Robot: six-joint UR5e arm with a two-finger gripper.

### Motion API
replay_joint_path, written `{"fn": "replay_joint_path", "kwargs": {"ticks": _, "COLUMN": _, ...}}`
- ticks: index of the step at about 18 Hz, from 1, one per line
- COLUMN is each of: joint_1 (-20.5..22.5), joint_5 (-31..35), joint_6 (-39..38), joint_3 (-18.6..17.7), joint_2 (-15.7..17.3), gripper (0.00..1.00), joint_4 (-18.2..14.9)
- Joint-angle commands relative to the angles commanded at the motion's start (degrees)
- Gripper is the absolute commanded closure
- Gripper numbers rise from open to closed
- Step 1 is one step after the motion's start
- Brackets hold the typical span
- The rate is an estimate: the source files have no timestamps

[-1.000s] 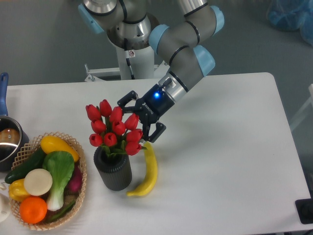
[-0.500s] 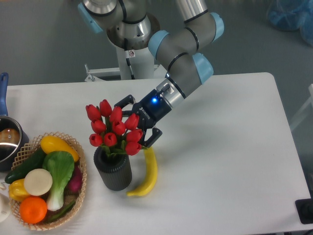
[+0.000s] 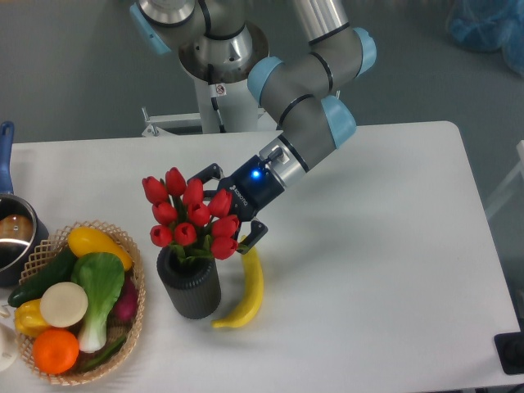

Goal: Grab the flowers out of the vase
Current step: 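Lower the gripper around the tulip stems and close it, then lift the gripped tulips upward, drawing stems out of the vase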

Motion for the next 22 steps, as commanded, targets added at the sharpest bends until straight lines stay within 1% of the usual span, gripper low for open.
{"fn": "replay_joint_path", "kwargs": {"ticks": 6, "joint_1": -0.3, "joint_5": 0.0, "joint_6": 0.0, "joint_3": 0.0, "joint_2": -0.1, "gripper": 0.0, "joint_4": 0.1}}
{"fn": "replay_joint_path", "kwargs": {"ticks": 8, "joint_1": -0.8, "joint_5": 0.0, "joint_6": 0.0, "joint_3": 0.1, "joint_2": -0.2, "gripper": 0.02, "joint_4": 0.1}}
{"fn": "replay_joint_path", "kwargs": {"ticks": 11, "joint_1": -0.8, "joint_5": 0.0, "joint_6": 0.0, "joint_3": 0.2, "joint_2": -0.3, "gripper": 0.1, "joint_4": 0.1}}
{"fn": "replay_joint_path", "kwargs": {"ticks": 14, "joint_1": -0.9, "joint_5": 0.0, "joint_6": 0.0, "joint_3": 0.7, "joint_2": -0.4, "gripper": 0.25, "joint_4": 0.1}}
{"fn": "replay_joint_path", "kwargs": {"ticks": 16, "joint_1": -0.9, "joint_5": 0.0, "joint_6": 0.0, "joint_3": 0.7, "joint_2": -0.5, "gripper": 0.3, "joint_4": 0.1}}
{"fn": "replay_joint_path", "kwargs": {"ticks": 18, "joint_1": -0.9, "joint_5": 0.0, "joint_6": 0.0, "joint_3": 0.4, "joint_2": -0.4, "gripper": 0.39, "joint_4": 0.1}}
{"fn": "replay_joint_path", "kwargs": {"ticks": 19, "joint_1": -0.9, "joint_5": 0.0, "joint_6": 0.0, "joint_3": 0.4, "joint_2": -0.4, "gripper": 0.45, "joint_4": 0.1}}
{"fn": "replay_joint_path", "kwargs": {"ticks": 21, "joint_1": -0.9, "joint_5": 0.0, "joint_6": 0.0, "joint_3": 0.4, "joint_2": -0.4, "gripper": 0.52, "joint_4": 0.1}}
{"fn": "replay_joint_path", "kwargs": {"ticks": 22, "joint_1": -0.9, "joint_5": 0.0, "joint_6": 0.0, "joint_3": 0.4, "joint_2": -0.4, "gripper": 0.52, "joint_4": 0.1}}
